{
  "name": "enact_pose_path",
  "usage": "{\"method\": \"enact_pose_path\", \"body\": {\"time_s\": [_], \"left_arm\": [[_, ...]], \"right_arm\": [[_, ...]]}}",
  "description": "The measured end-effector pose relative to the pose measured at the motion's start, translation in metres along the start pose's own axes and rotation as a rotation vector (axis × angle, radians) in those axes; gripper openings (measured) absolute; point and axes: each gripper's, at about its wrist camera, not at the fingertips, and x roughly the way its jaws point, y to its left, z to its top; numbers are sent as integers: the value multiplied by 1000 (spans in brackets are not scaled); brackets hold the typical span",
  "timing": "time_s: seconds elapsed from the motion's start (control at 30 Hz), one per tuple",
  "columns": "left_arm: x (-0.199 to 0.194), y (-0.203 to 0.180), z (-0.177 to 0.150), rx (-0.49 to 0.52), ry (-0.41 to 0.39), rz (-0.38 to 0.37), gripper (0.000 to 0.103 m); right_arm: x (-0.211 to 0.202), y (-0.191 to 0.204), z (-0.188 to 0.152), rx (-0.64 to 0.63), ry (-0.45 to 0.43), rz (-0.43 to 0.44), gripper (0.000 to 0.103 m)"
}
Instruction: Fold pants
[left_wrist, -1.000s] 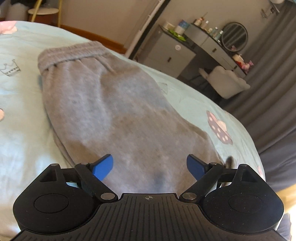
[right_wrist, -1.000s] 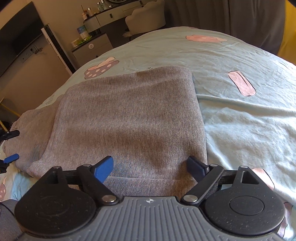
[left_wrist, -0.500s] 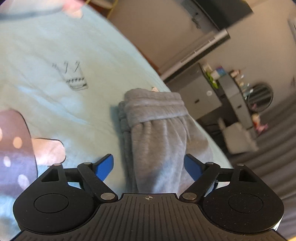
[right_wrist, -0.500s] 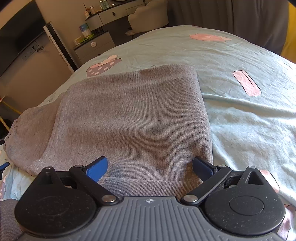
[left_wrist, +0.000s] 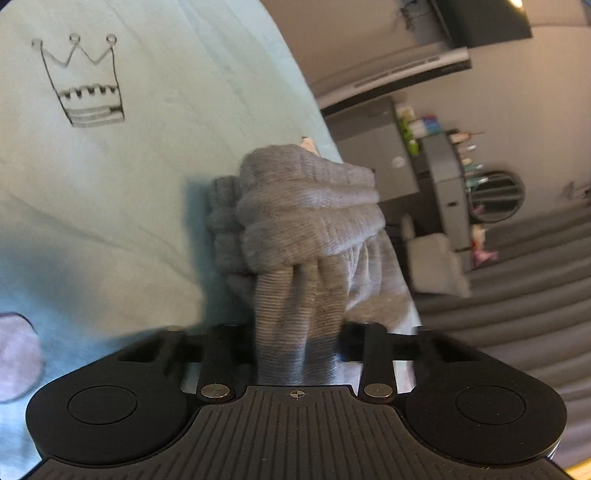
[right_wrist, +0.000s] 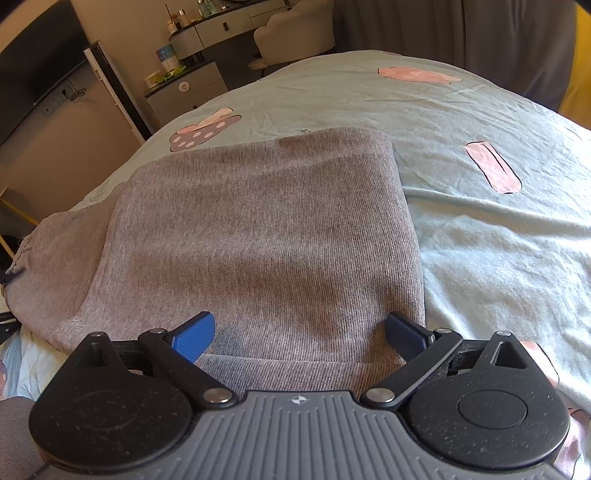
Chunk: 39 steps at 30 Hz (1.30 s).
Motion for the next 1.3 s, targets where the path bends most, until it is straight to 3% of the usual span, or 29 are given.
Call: {"method": "enact_pose_path", "body": {"time_s": [0.1, 0.27, 0.47, 0.57, 0.7, 0.77, 0.9, 0.97, 1.0, 1.07, 1.1, 1.17, 1.3], "left_arm": [[-12, -26, -6, 156, -34, 16, 20], [-35, -106, -36, 507, -94, 23, 19], [-46, -198, -122, 933, -98, -20, 19], [-36, -232, -182, 1131, -38, -70, 19], [-8, -248, -255, 1295, 111, -104, 20], [8, -243, -286, 1323, 189, -82, 30], [26, -228, -313, 1276, 317, -59, 71], [17, -227, -316, 1264, 291, -56, 74], [8, -227, -313, 1255, 282, -89, 78], [-11, -224, -304, 1234, 235, -113, 91], [-7, -230, -300, 1234, 197, -94, 96], [-13, -224, -289, 1238, 104, -4, 96], [3, -195, -265, 1125, 72, 160, 96]], "right_arm": [[0, 0, 0, 4, -3, 2, 99], [-1, -3, 1, 23, -11, 15, 99], [-7, -8, 1, 58, -30, 41, 99], [-10, -11, 1, 76, -41, 56, 99], [-14, -15, 1, 103, -54, 73, 99], [-17, -18, 0, 118, -58, 83, 99], [-19, -21, 0, 132, -59, 111, 99], [-19, -21, 1, 131, -57, 123, 99], [-19, -21, 1, 131, -56, 128, 99], [-19, -21, 2, 140, -54, 145, 99], [-20, -22, 3, 151, -57, 156, 98], [-23, -22, 6, 165, -66, 189, 97], [-20, -15, 19, 203, -69, 284, 95]]}}
